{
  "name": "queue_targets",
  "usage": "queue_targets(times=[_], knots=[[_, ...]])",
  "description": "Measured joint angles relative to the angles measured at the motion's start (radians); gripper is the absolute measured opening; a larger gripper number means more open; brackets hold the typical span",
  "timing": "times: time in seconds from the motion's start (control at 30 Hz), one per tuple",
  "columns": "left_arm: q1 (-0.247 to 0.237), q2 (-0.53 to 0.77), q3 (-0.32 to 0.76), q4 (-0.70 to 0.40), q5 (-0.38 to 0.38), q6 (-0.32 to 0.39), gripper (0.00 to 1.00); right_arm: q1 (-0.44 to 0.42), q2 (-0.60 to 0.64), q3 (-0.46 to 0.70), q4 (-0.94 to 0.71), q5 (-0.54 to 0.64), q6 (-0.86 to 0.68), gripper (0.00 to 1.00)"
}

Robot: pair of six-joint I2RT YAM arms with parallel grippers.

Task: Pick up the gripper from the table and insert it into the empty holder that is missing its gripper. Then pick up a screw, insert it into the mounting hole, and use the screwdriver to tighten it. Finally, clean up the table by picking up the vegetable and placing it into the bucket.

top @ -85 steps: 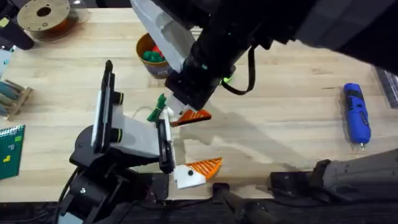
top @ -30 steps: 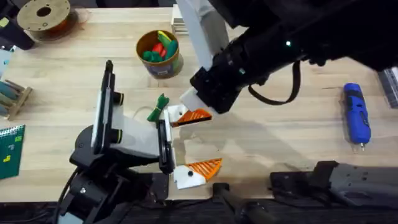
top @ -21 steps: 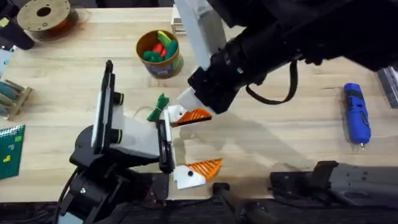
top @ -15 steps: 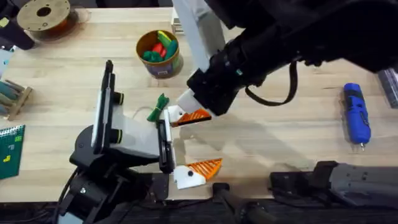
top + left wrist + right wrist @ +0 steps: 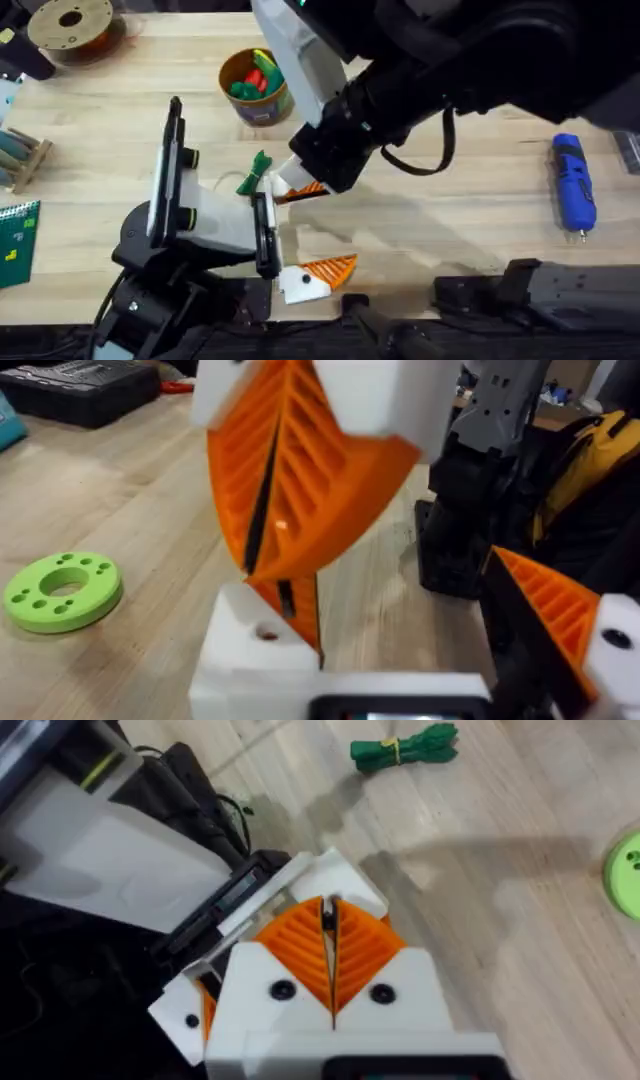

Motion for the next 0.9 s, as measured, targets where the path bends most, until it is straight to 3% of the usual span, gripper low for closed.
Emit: queue_targets(times=[0.9], knots=[[0.0,0.0,0.0,-0.001,0.003,-0.001,0.988,0.0,0.041,0.0,0.021,0.011,0.0,0.007]])
